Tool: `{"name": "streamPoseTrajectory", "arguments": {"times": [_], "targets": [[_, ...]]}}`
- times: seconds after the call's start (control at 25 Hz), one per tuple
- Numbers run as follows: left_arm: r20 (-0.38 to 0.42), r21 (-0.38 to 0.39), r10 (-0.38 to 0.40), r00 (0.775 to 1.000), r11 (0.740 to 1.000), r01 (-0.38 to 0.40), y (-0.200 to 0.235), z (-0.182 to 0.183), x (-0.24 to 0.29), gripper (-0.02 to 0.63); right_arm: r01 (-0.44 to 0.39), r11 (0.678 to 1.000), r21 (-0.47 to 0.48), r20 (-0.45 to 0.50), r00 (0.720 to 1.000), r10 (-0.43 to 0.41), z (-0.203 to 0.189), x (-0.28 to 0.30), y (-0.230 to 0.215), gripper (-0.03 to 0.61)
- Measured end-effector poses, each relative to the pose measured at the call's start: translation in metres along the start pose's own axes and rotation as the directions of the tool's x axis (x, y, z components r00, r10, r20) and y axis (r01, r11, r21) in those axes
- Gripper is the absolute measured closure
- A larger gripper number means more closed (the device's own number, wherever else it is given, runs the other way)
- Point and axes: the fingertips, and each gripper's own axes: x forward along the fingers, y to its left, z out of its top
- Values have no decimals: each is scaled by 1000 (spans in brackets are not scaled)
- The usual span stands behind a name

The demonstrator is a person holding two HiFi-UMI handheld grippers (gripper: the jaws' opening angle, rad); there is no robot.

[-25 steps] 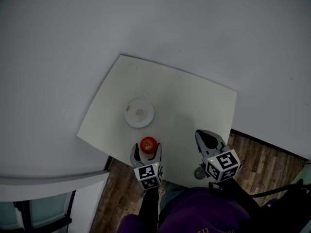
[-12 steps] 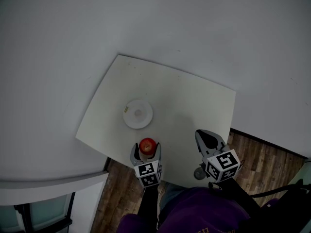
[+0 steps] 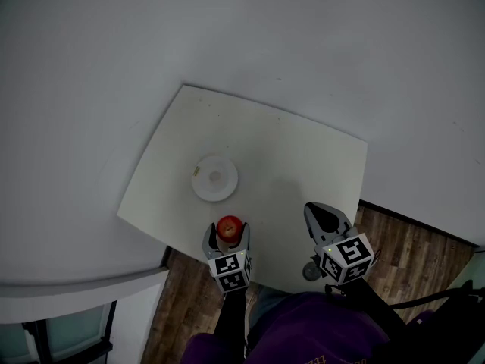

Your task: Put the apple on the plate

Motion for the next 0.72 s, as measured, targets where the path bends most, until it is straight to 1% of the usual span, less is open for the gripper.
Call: {"name": "streamPoseTrajectory", "arguments": {"times": [0.28,0.72], "targets": [[12,-11,-2,1000,1000,2,1,4,0,225,-1,1000,1,-5,1000,1,-1,3,1,566],[44,7,-27,999,1000,27,-1,22,6,227,-2,1000,1,-11,1000,2,-2,5,3,566]]}}
